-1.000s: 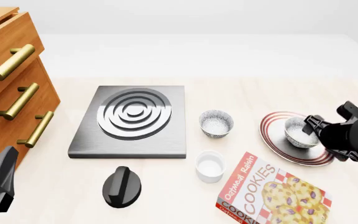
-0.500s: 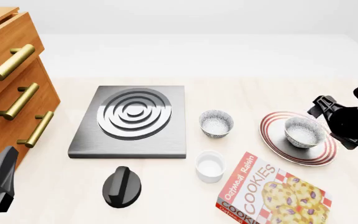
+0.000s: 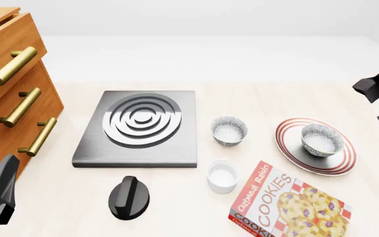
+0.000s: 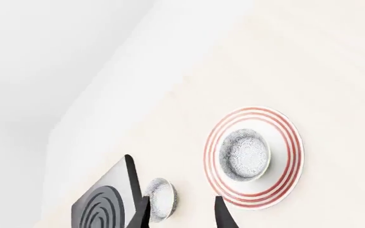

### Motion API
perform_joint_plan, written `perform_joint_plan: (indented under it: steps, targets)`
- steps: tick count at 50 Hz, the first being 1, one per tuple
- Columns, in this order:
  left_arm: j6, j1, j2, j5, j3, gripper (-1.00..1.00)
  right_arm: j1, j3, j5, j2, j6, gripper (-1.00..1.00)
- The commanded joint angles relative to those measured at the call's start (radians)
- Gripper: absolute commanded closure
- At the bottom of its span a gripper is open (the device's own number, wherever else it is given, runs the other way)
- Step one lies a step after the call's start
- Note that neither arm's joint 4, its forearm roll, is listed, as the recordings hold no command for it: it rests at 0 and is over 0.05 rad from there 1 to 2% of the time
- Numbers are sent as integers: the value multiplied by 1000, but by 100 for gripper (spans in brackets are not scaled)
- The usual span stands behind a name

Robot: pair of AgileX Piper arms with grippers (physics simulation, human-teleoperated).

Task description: Pick the akita bowl next to the plate and place it on the plate.

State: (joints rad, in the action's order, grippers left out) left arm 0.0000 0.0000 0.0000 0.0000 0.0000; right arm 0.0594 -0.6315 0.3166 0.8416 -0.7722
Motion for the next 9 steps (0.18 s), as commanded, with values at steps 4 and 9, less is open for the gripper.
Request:
perform_joint_plan:
  steps: [4, 9]
  targets:
    - [0, 0, 0, 0, 0, -100, -19, 26, 27, -177, -5, -100]
    - [0, 0, 0, 0, 0, -100, -18, 44, -1, -186, -1, -100]
